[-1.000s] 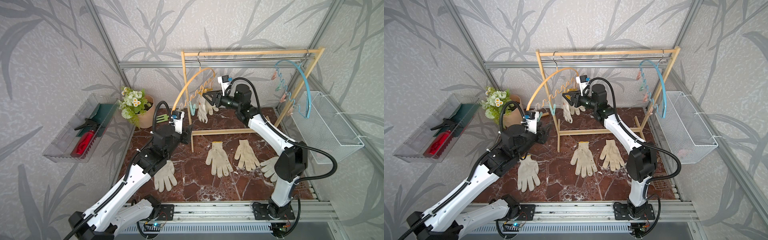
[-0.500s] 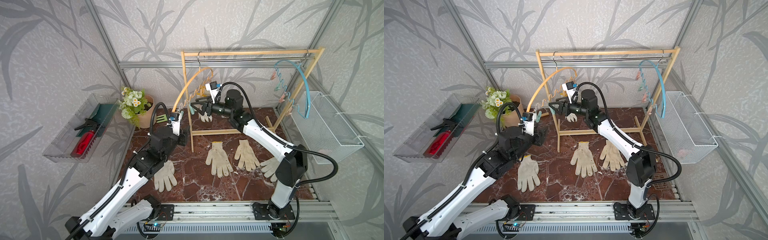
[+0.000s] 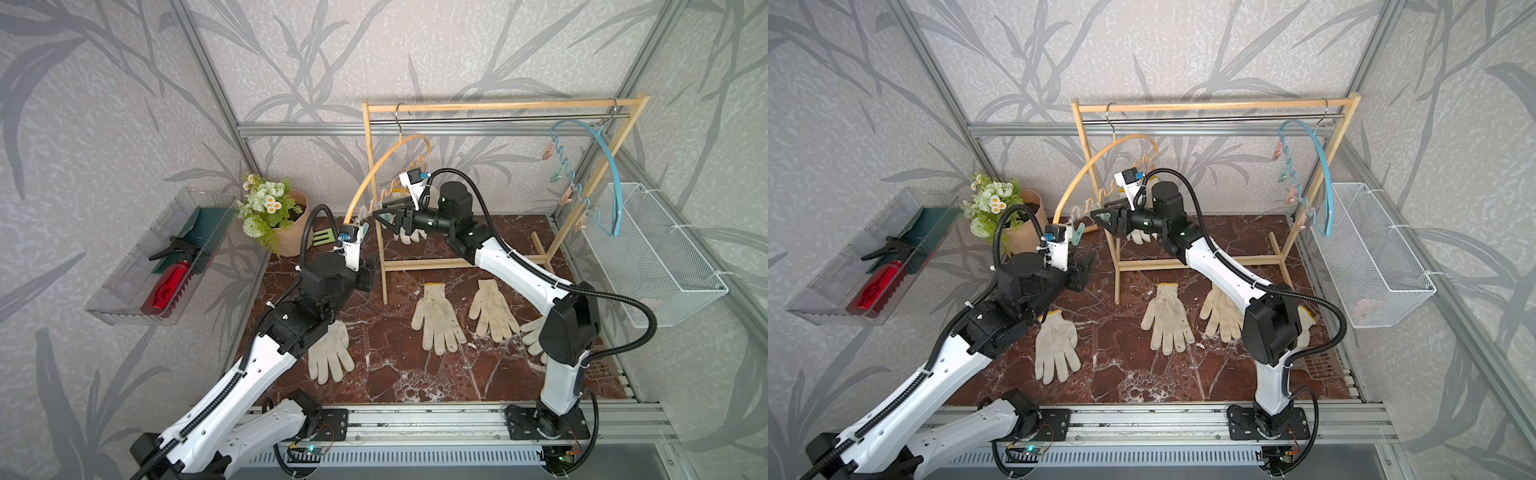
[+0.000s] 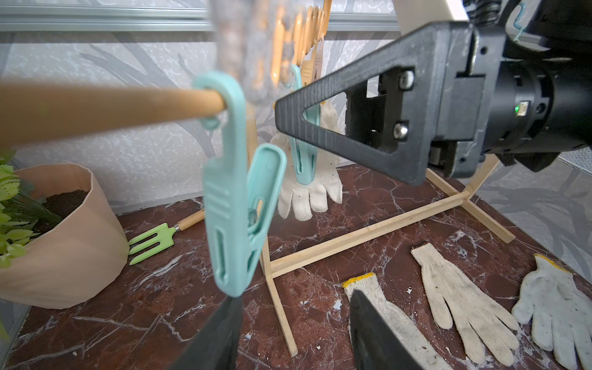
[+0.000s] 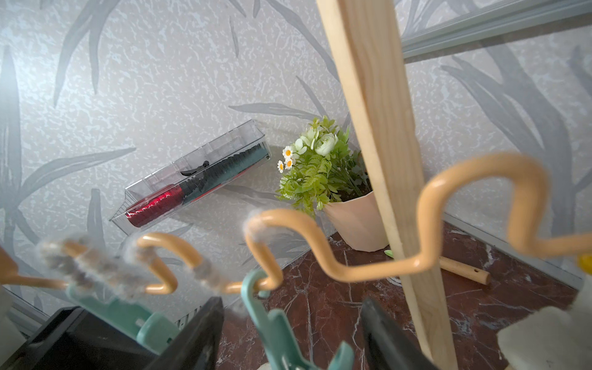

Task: Clip the gloves onto a hanger to dry
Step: Open the clamp at the hanger.

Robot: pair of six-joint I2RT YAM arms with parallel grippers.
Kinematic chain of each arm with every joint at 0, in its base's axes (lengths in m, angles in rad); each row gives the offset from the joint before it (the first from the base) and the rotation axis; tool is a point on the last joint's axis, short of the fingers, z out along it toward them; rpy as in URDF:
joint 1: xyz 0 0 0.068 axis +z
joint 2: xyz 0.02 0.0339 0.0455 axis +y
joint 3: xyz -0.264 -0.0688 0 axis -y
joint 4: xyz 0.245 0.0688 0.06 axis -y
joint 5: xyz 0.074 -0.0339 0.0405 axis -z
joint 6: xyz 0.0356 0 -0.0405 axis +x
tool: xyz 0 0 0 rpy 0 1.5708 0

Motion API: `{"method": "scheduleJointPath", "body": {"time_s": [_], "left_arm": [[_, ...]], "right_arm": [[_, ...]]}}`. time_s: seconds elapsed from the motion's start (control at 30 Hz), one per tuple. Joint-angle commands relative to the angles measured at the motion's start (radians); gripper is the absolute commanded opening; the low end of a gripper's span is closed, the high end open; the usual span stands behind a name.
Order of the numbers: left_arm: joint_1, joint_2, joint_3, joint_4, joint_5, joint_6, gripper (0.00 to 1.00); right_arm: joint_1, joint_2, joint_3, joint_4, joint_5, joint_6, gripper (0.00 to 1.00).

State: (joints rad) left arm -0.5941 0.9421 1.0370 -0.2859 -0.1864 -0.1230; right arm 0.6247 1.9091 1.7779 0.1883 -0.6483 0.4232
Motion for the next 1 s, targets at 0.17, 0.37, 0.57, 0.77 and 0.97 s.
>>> {"method": "scheduleJointPath", "body": {"time_s": [0.17, 0.37, 0.57, 0.77, 0.97], "left_arm": [[0.007, -0.002, 0.026, -0.015, -0.013, 0.016, 0.54], [0.007, -0.002, 0.027, -0.016, -0.014, 0.017, 0.54], [0.007, -0.002, 0.027, -0.015, -0.012, 0.017, 0.54], [0.007, -0.002, 0.026, -0.016, -0.015, 0.019, 0.54], [0.007, -0.009, 0.021, -0.021, -0.02, 0.016, 0.54]], "right_arm": [[0.003, 0.045, 0.084, 0.006, -0.026, 0.02, 0.58], [0.003, 0.05, 0.089, 0.009, -0.029, 0.026, 0.56], [0.003, 0.045, 0.088, 0.004, -0.021, 0.026, 0.54], [0.003, 0.044, 0.092, 0.002, -0.018, 0.03, 0.43], [0.003, 0.039, 0.095, 0.003, -0.022, 0.031, 0.33]]}}
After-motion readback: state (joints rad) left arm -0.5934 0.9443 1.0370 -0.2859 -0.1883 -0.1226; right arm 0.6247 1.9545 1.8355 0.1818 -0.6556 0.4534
